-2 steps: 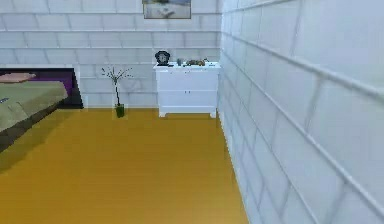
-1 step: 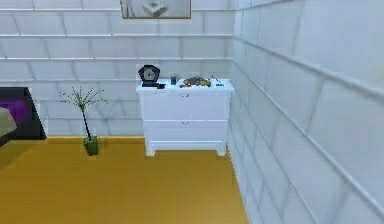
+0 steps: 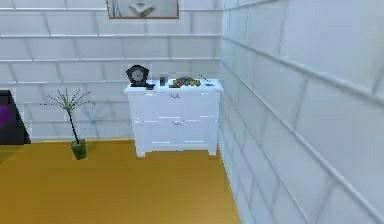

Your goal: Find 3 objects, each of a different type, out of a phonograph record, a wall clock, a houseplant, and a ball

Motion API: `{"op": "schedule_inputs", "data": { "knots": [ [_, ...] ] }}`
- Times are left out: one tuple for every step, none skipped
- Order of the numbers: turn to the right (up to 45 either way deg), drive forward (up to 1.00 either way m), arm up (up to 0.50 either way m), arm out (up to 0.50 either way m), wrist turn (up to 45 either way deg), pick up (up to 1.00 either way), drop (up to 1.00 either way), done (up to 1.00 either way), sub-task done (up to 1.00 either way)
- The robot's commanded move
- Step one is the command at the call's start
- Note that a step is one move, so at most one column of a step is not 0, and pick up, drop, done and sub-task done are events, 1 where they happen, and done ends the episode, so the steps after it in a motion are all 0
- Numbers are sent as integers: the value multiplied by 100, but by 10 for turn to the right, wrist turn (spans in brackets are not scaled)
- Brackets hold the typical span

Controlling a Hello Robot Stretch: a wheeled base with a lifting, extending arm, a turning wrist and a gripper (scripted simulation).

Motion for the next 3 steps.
{"op": "schedule_inputs", "data": {
  "knots": [
    [0,100,0,0,0,0,0,0,0],
    [30,0,0,0,0,0,0,0,0],
    [0,20,0,0,0,0,0,0,0]
  ]
}}
